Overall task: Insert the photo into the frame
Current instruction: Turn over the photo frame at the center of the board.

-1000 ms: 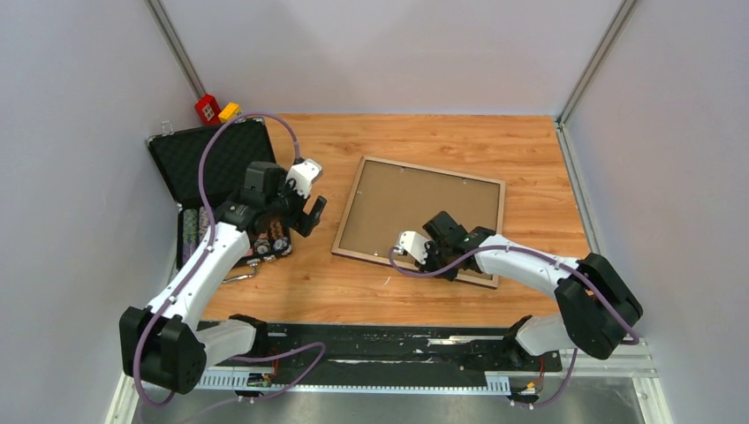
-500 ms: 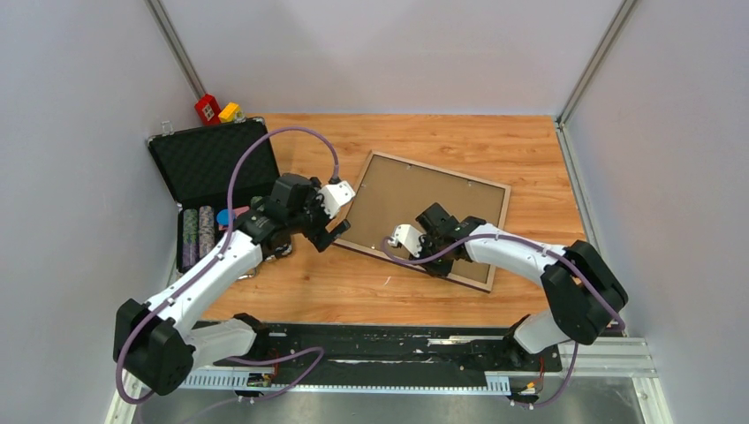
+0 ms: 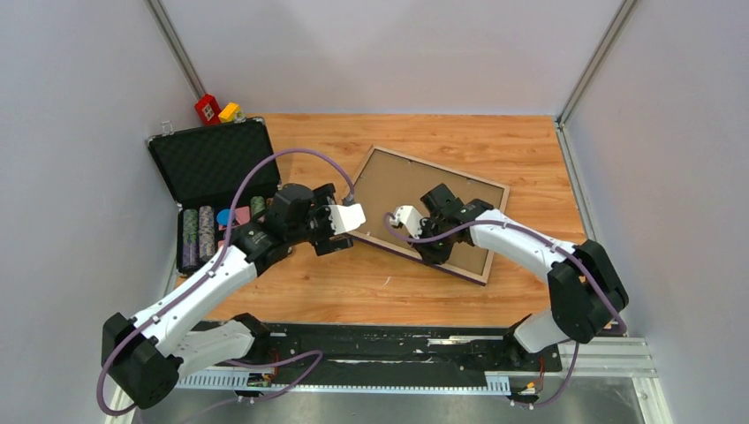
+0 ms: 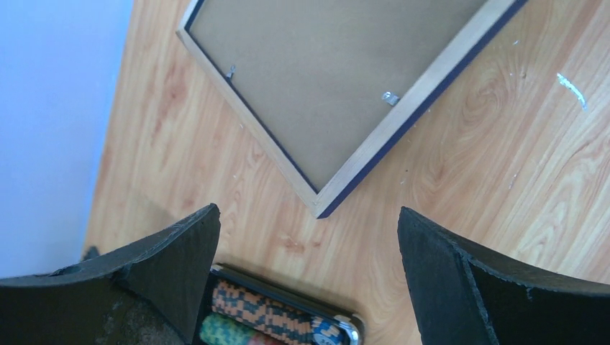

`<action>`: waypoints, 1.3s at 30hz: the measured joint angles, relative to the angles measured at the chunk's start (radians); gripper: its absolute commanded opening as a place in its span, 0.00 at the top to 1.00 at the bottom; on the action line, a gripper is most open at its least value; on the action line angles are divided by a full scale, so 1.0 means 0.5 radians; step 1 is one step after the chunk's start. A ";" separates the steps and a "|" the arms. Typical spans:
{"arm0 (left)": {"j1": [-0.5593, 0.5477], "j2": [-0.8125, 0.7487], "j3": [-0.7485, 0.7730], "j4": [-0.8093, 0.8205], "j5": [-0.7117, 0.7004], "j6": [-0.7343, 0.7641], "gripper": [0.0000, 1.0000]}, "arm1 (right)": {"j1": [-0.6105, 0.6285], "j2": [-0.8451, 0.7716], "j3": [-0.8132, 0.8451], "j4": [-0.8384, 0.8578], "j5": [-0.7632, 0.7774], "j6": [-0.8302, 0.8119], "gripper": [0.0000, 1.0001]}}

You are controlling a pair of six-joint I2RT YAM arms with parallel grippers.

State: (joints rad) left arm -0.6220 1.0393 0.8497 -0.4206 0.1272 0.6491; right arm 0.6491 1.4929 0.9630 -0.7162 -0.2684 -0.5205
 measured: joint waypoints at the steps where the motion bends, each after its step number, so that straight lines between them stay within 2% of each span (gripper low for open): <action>1: -0.021 -0.018 -0.007 0.001 -0.004 0.053 0.00 | -0.015 -0.001 0.026 -0.019 -0.024 0.002 1.00; 8: -0.128 0.050 -0.008 0.066 -0.037 0.302 0.00 | -0.145 -0.015 0.182 -0.147 -0.213 0.018 1.00; 17: -0.158 0.249 -0.097 0.301 0.013 0.675 0.00 | -0.324 -0.080 0.255 -0.266 -0.438 -0.002 1.00; 26: -0.289 0.483 -0.105 0.536 0.036 0.980 0.01 | -0.448 -0.143 0.343 -0.423 -0.575 -0.021 1.00; 30: -0.315 0.582 -0.125 0.647 0.002 1.073 0.07 | -0.481 -0.188 0.356 -0.488 -0.616 -0.034 1.00; 39: -0.352 0.799 -0.127 0.883 -0.098 1.225 0.32 | -0.534 -0.195 0.381 -0.609 -0.667 -0.094 1.00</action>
State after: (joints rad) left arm -0.7982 1.4387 0.7860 0.0208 0.0784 1.2613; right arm 0.3820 1.3952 1.1538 -1.0206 -0.6018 -0.5674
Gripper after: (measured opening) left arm 0.744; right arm 0.086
